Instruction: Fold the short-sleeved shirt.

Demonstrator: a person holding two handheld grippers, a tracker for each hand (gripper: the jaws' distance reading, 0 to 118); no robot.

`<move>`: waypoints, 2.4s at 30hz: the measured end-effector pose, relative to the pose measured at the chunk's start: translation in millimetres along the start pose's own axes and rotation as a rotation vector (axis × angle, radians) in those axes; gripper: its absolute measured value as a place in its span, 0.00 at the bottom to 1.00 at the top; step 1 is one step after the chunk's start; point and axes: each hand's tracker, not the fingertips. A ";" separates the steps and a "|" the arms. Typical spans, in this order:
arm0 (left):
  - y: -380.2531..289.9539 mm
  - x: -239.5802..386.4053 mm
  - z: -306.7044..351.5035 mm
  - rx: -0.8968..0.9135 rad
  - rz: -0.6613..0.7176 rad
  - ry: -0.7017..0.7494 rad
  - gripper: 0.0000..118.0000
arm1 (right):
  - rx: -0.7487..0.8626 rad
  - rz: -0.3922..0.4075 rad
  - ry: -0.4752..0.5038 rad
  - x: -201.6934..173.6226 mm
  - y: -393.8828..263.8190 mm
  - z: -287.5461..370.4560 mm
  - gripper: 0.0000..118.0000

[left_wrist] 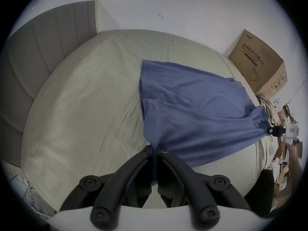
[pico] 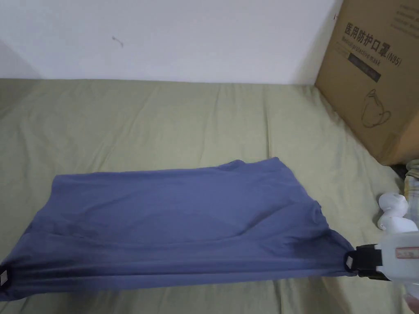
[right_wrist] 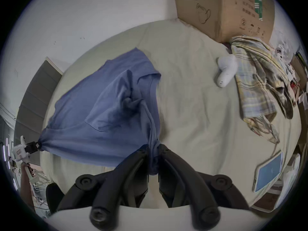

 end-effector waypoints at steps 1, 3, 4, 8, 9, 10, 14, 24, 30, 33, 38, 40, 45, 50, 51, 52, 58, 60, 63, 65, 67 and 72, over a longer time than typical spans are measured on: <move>-3.8 -0.9 6.3 -0.003 0.002 -0.011 0.03 | 0.003 0.001 -0.005 -5.3 -9.8 15.7 0.09; -14.0 -0.8 15.9 -0.023 0.006 -0.038 0.03 | -0.005 0.000 -0.009 2.0 -25.0 30.1 0.09; -20.3 -0.5 19.0 -0.037 0.005 -0.045 0.03 | -0.022 -0.013 -0.007 7.8 -34.2 34.9 0.09; -48.8 3.7 20.4 -0.104 -0.025 -0.059 0.03 | -0.066 -0.074 0.011 26.3 -66.4 35.0 0.09; -54.5 3.6 19.0 -0.110 -0.026 -0.059 0.04 | -0.066 -0.082 0.016 30.0 -70.5 31.3 0.12; -61.7 3.1 18.0 -0.108 -0.023 -0.055 0.10 | -0.068 -0.092 0.022 30.1 -74.6 27.5 0.23; -73.9 -3.7 23.3 -0.077 0.038 -0.071 0.83 | -0.047 -0.002 -0.192 13.3 -79.9 27.2 0.68; -39.6 35.0 50.1 0.096 0.005 -0.007 0.97 | 0.162 0.241 -0.229 -72.0 -48.3 57.1 0.70; -7.2 75.6 37.7 0.161 -0.106 -0.003 0.01 | 0.250 0.251 -0.118 -115.6 -20.6 39.3 0.04; 14.0 79.8 21.0 0.194 -0.095 -0.007 0.00 | 0.268 0.264 -0.105 -134.4 -0.7 25.2 0.00; 72.6 57.4 -26.5 0.161 -0.070 -0.030 0.01 | 0.260 0.258 -0.056 -150.2 27.6 2.5 0.00; 100.3 40.3 -59.6 0.095 -0.022 -0.105 0.24 | 0.251 0.260 -0.047 -151.2 37.2 -6.8 0.00; 146.1 19.1 -130.4 -0.005 -0.032 -0.037 0.93 | 0.196 0.251 -0.037 -147.4 37.8 -28.2 0.00; 157.5 7.2 -179.4 -0.069 -0.002 -0.006 0.99 | 0.139 0.225 -0.042 -128.4 33.9 -47.8 0.00; 155.4 5.7 -187.6 -0.088 0.013 -0.012 0.99 | 0.133 0.221 -0.045 -123.7 34.2 -50.7 0.00; 154.1 5.1 -192.8 -0.122 0.010 -0.002 0.99 | 0.130 0.216 -0.047 -119.3 35.0 -52.8 0.00; 141.2 19.6 -170.7 -0.078 -0.145 -0.005 0.29 | 0.157 0.243 -0.092 -104.9 51.4 -59.9 0.00; 145.4 20.0 -159.0 -0.057 -0.105 -0.033 0.03 | 0.152 0.262 -0.094 -102.4 69.0 -67.0 0.00; 147.5 20.8 -136.4 -0.021 -0.099 -0.044 0.03 | 0.118 0.182 -0.004 -94.3 110.2 -84.3 0.01; 153.5 21.4 -126.0 -0.010 -0.103 -0.051 0.03 | 0.102 0.159 -0.042 -90.8 146.5 -99.0 0.17; 154.8 21.6 -112.5 0.002 -0.096 -0.068 0.03 | 0.103 0.216 -0.082 -92.3 180.6 -116.0 0.60; 156.1 23.3 -97.7 0.016 -0.081 -0.096 0.03 | 0.016 -0.017 -0.017 -80.4 230.1 -161.9 0.88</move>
